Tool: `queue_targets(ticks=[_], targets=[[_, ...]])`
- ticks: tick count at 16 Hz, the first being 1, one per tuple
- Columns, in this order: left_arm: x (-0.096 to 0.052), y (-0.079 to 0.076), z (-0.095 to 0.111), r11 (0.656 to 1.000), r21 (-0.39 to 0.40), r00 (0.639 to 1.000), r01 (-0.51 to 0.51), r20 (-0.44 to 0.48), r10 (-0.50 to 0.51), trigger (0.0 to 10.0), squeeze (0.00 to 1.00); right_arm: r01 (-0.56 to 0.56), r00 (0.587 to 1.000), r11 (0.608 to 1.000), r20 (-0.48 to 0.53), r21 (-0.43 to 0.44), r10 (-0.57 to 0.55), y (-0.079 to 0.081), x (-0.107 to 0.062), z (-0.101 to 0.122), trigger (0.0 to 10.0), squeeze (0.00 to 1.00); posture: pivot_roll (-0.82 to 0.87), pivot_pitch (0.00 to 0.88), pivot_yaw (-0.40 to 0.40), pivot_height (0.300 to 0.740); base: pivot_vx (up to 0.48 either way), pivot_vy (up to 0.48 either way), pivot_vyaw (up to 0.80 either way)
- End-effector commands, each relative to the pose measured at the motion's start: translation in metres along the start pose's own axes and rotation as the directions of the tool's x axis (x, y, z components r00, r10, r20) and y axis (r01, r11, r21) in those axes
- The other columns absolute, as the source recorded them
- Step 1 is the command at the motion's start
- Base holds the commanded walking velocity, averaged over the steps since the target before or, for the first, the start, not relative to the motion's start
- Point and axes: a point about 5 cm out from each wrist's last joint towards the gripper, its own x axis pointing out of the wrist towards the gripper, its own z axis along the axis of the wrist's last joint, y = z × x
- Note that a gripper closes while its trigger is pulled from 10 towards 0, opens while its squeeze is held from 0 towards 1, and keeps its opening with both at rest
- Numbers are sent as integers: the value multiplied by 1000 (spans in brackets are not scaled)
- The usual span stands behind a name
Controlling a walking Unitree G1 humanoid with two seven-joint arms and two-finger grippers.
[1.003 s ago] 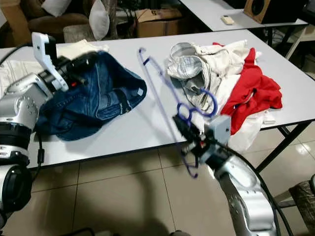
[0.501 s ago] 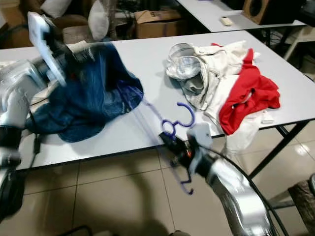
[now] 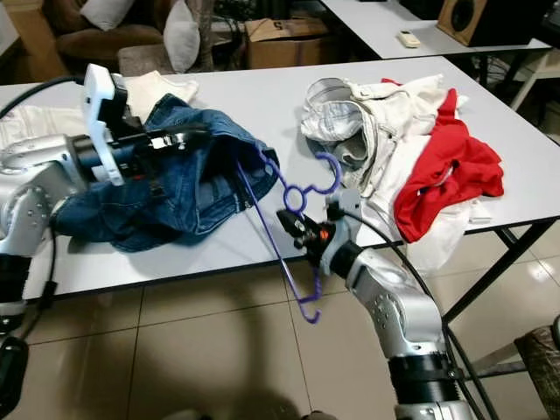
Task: Hang hanger
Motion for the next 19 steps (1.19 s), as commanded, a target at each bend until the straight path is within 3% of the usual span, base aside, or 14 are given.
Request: queue_targets(ticks=[1,3,4,5,8,10,11,14,17,18,19], targets=[[-8,5,-3,998,16,998,-54,-45,54,0,0,-21,998,997,60,78,16,2,2,10,10000,0,-75,0,27,740,0,0,0],[-13,1,-14,999,14,993,-32,-112,33,0,0,-20,992,979,129,205,-7,3,9,14,10000,0,-76,0,39,740,0,0,0],[-18,-8,-25,1000,-1,983,21,-181,-21,0,0,-35,982,938,189,346,-33,6,18,15,10000,0,-75,0,44,740,0,0,0],[-20,-14,-32,998,-10,973,64,-223,-65,0,0,-56,977,907,212,417,-36,10,25,15,10000,0,-73,0,47,740,0,0,0],[-18,-32,-49,987,-60,944,152,-287,-163,0,0,-78,970,839,235,539,-61,20,46,14,10000,0,-64,0,52,740,0,0,0],[-9,-45,-44,971,-138,959,193,-182,-217,0,0,-65,967,792,236,607,-101,23,62,15,10000,0,-41,0,42,740,0,0,0],[-5,-49,-38,963,-162,962,216,-136,-239,0,0,-57,968,786,228,615,-108,24,68,16,10000,0,-35,2,40,740,0,0,0],[0,-65,-31,919,-214,925,331,-118,-361,0,0,-36,955,760,247,649,-165,26,85,23,10000,0,-10,27,42,740,0,0,0],[16,-76,-19,874,-286,912,393,5,-409,0,0,-25,939,735,269,677,-216,25,94,29,10000,0,-6,36,57,740,0,0,0],[22,-76,-17,882,-285,923,374,25,-383,0,0,-24,934,732,277,681,-226,26,96,31,10000,0,-7,37,63,740,0,0,0],[33,-71,-19,917,-271,954,293,24,-298,0,0,-9,929,730,275,683,-246,26,97,31,10000,0,-9,37,66,740,0,0,0]])
